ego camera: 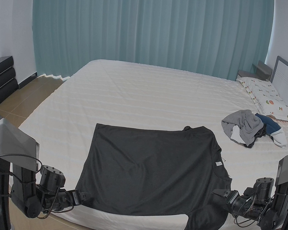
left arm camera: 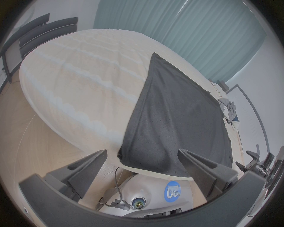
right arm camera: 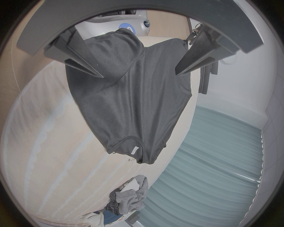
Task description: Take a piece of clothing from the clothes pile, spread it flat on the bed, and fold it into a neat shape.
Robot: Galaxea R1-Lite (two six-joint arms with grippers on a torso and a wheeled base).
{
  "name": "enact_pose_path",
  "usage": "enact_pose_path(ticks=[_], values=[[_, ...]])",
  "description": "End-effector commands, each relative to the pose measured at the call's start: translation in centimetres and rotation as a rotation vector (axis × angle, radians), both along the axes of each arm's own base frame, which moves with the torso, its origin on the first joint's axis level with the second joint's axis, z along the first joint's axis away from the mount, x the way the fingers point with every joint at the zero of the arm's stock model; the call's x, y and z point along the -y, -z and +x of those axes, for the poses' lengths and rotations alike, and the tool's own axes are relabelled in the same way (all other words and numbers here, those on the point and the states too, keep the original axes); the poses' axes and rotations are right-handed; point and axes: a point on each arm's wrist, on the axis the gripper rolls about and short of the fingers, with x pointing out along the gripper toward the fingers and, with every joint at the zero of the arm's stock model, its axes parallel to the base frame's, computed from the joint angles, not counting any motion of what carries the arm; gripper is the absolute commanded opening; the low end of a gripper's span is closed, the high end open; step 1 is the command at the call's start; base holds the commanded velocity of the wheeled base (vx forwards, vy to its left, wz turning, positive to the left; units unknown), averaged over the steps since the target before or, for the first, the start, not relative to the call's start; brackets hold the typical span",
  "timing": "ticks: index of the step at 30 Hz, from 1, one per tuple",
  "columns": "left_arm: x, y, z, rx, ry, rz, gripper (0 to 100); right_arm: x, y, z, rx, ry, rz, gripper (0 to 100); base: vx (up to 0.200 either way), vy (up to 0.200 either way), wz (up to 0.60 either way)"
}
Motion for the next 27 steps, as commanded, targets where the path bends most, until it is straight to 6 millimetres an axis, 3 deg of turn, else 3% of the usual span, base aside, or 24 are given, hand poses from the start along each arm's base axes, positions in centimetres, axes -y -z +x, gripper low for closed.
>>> enact_pose_path(ticks=[1, 17, 18, 27], values=[[0.6, 0.6, 0.4, -0.004, 0.010, 0.003, 100, 0.0, 0.0, -0.4, -0.007, 0.000, -0.001, 100, 0.000, 0.000, 0.00], [0.7, 0.5, 0.8, 0.005, -0.022, -0.029, 100, 0.0, 0.0, -0.4, -0.007, 0.001, -0.002, 100, 0.000, 0.000, 0.00], [0.7, 0.5, 0.8, 0.005, -0.022, -0.029, 0, 0.0, 0.0, -0.4, -0.007, 0.001, -0.002, 100, 0.000, 0.000, 0.00], [-0.1, 0.0, -0.5, -0.031, -0.108, -0.048, 0, 0.2, -0.1, -0.3, 0.007, 0.028, -0.042, 100, 0.000, 0.000, 0.00]])
